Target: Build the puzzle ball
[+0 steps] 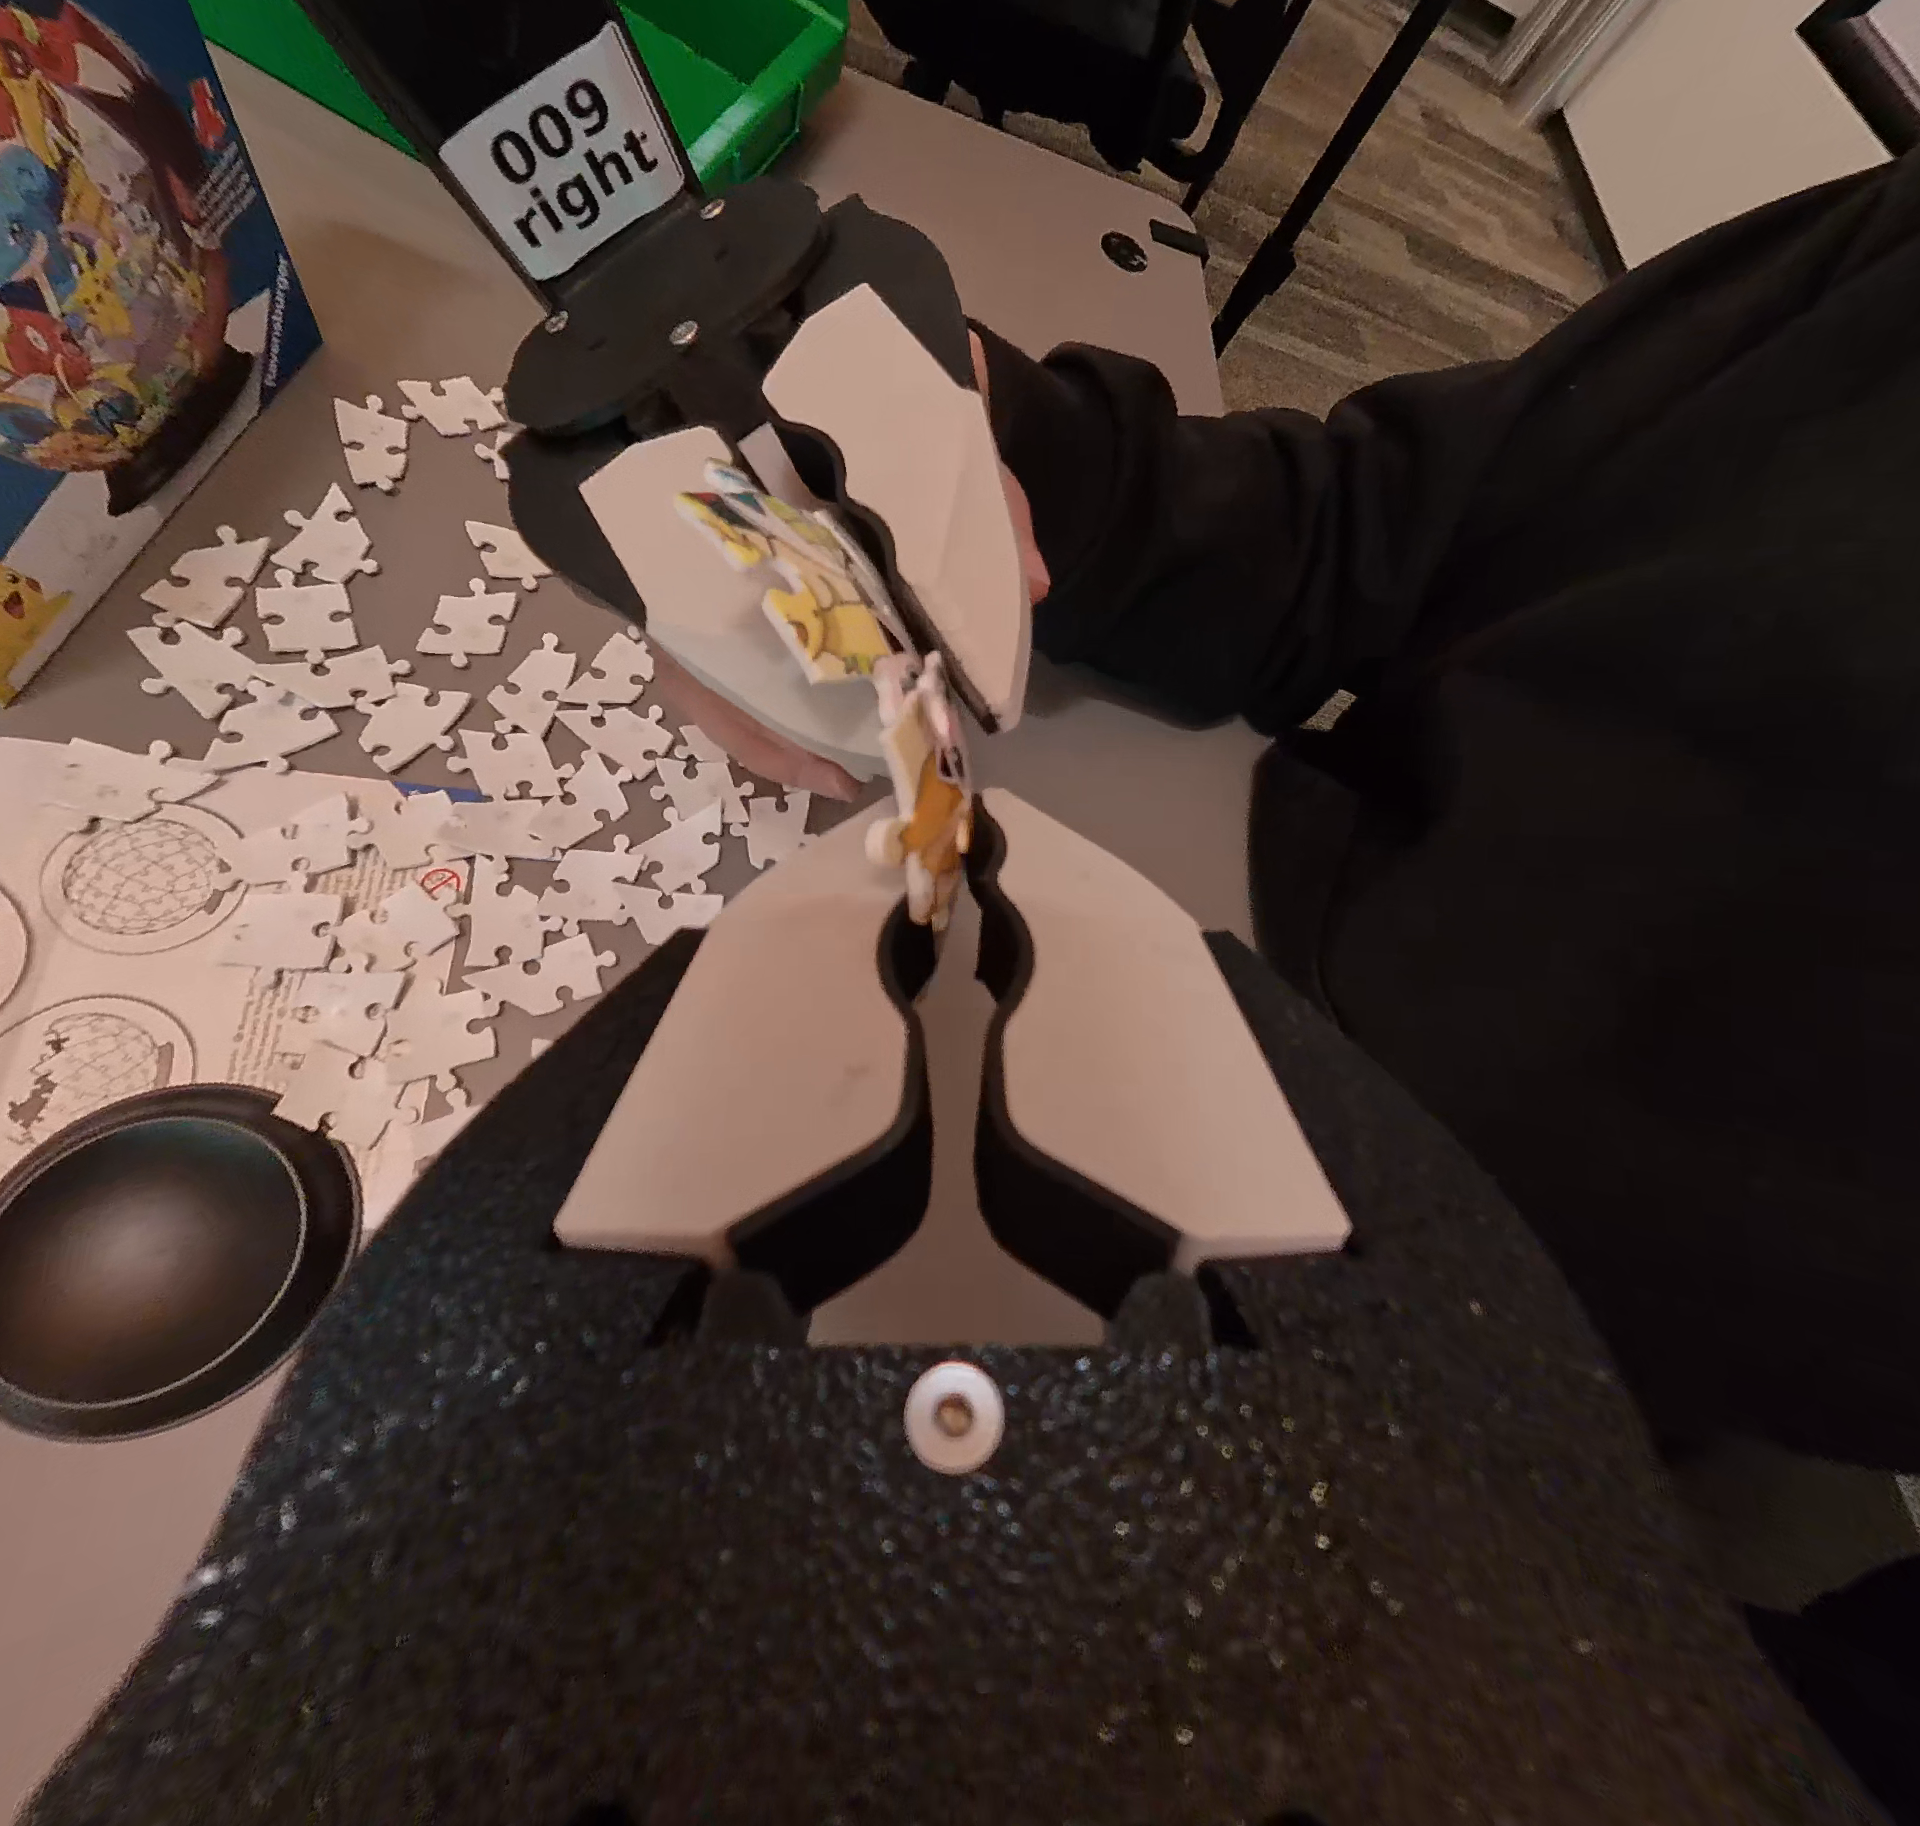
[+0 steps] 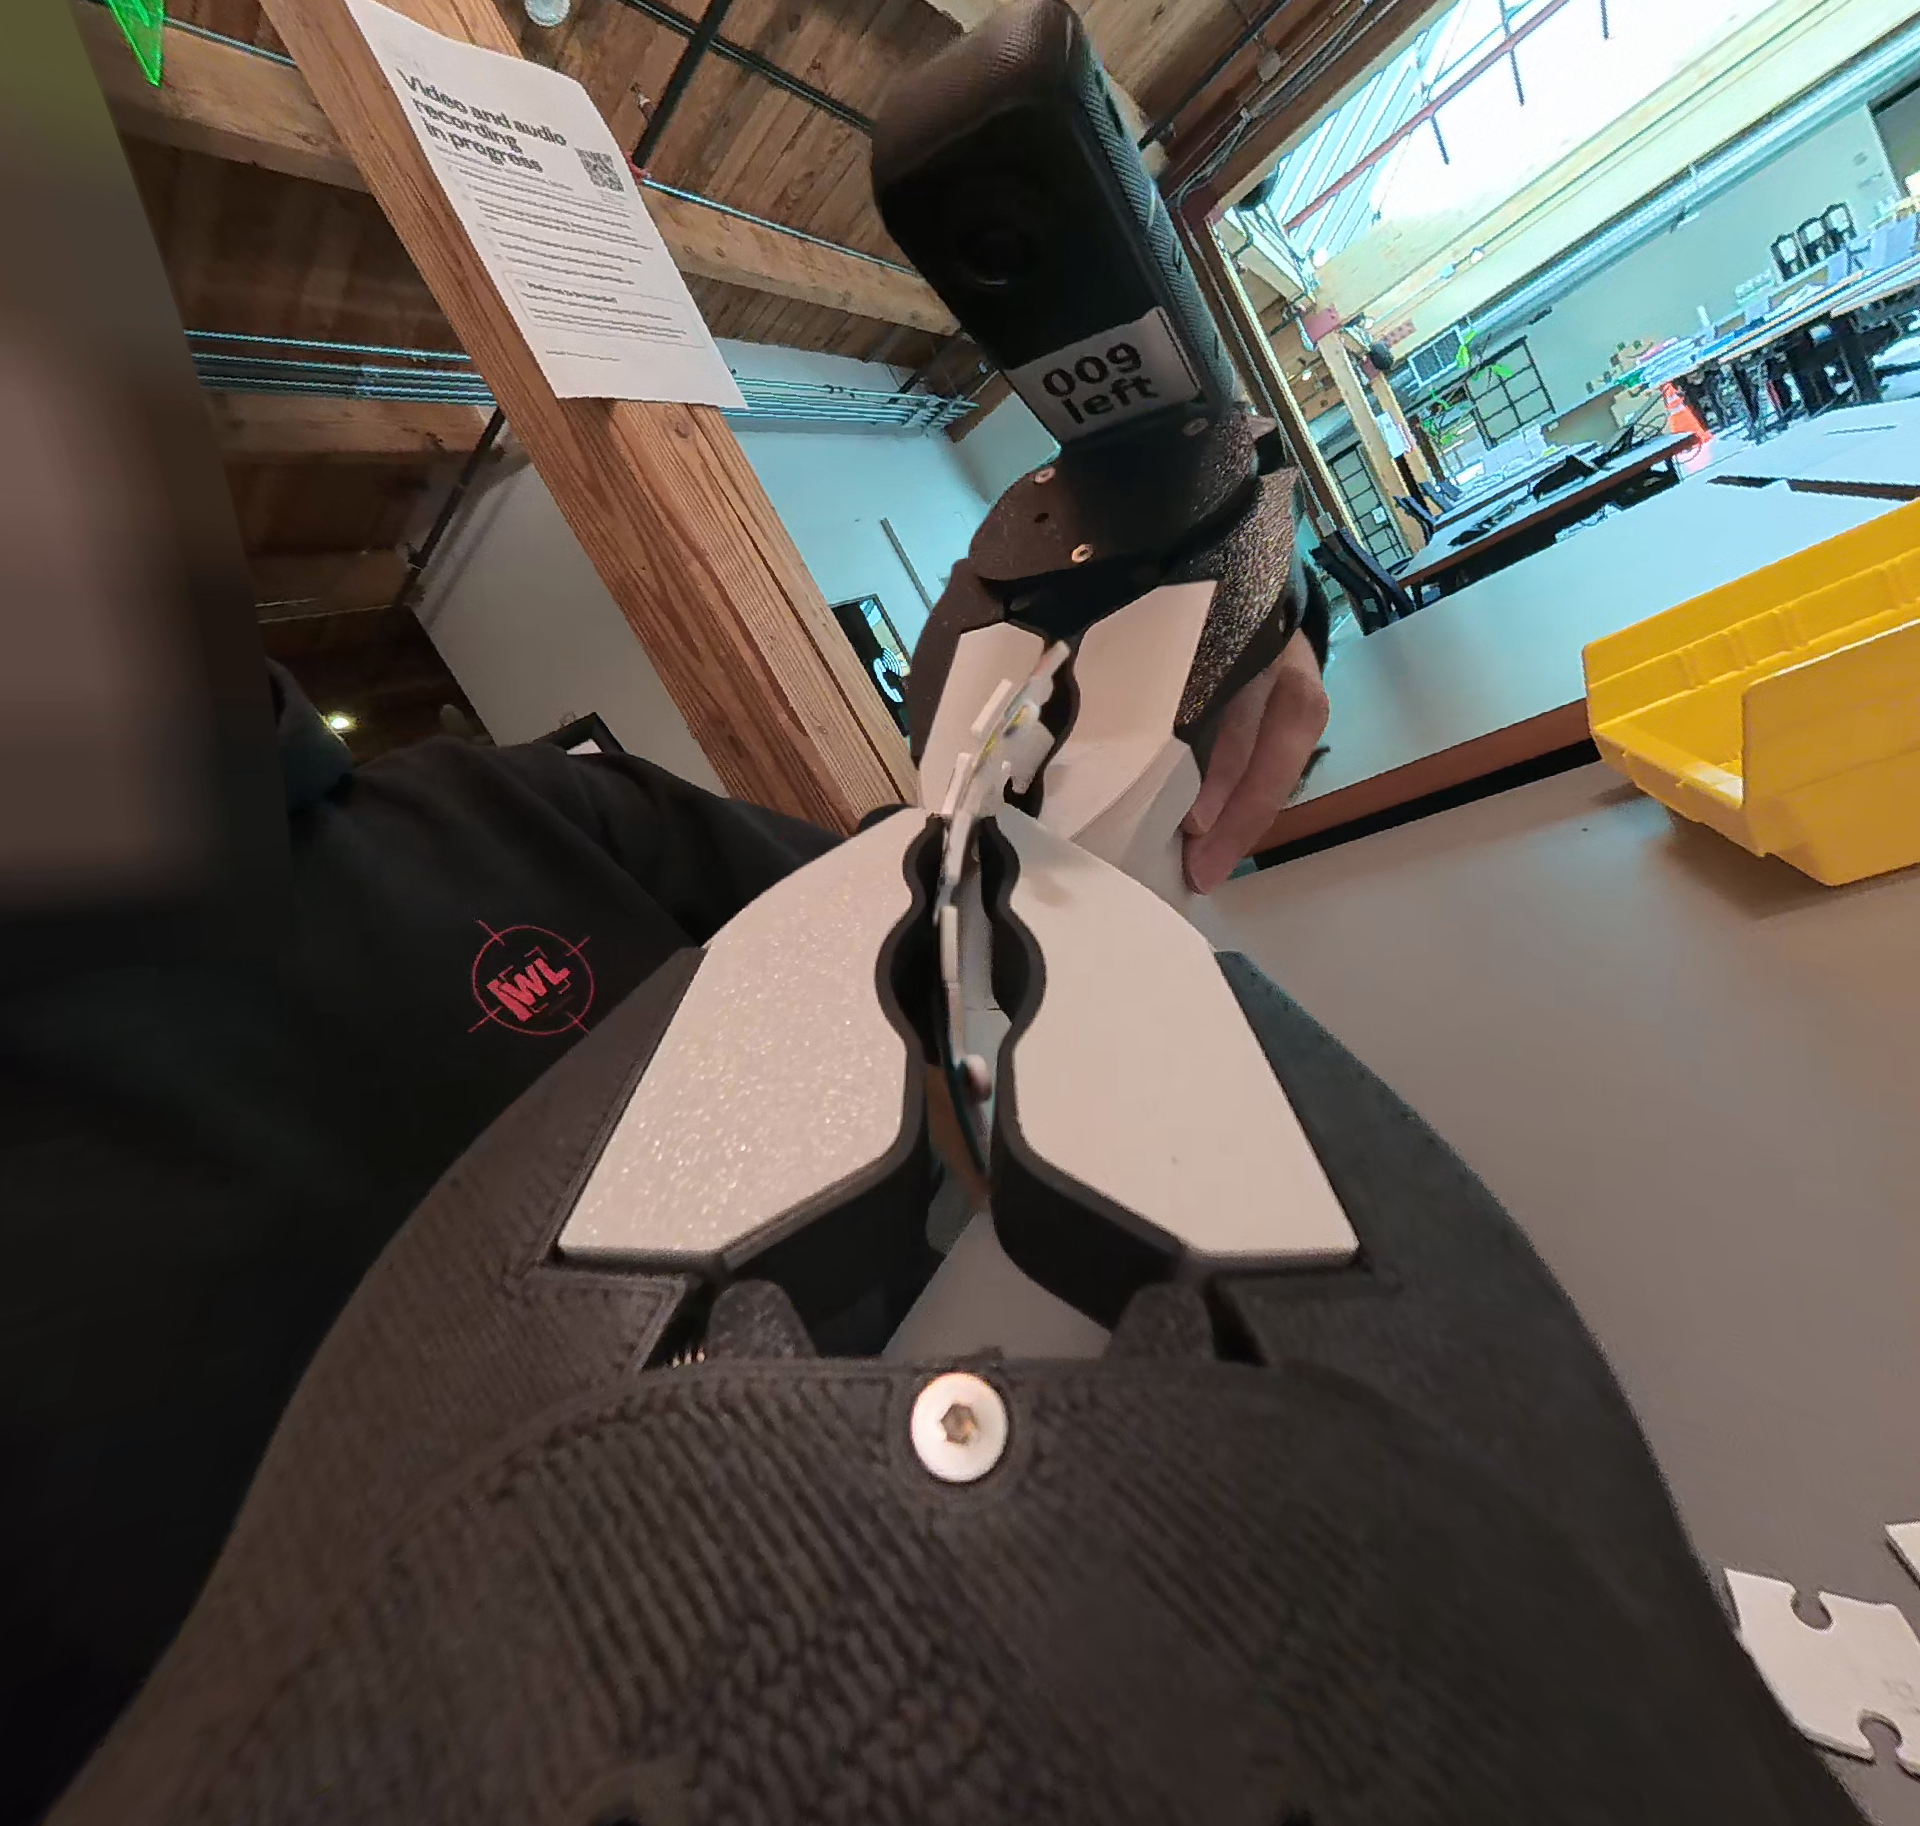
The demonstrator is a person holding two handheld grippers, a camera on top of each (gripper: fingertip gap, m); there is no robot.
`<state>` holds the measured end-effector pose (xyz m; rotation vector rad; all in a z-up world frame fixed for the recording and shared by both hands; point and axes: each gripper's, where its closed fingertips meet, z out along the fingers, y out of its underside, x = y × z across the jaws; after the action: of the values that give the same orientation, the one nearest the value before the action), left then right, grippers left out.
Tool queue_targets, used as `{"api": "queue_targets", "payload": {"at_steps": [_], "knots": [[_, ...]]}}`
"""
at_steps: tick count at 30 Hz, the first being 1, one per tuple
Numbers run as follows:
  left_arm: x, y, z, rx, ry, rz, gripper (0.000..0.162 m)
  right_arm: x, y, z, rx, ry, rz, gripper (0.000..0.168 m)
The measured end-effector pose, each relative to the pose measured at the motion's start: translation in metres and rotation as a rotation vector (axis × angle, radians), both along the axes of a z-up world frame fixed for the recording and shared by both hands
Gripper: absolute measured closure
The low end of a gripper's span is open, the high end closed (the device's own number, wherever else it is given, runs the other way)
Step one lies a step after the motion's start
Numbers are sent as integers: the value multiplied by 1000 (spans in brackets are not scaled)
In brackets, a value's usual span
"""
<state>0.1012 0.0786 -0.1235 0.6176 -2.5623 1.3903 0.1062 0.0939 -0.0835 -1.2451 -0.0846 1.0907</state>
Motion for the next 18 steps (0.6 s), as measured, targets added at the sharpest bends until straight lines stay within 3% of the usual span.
{"api": "queue_targets", "payload": {"at_steps": [18], "knots": [[8,-2,16,-131,-96,36,160,7,-3,1,5,-85,-102,126]]}}
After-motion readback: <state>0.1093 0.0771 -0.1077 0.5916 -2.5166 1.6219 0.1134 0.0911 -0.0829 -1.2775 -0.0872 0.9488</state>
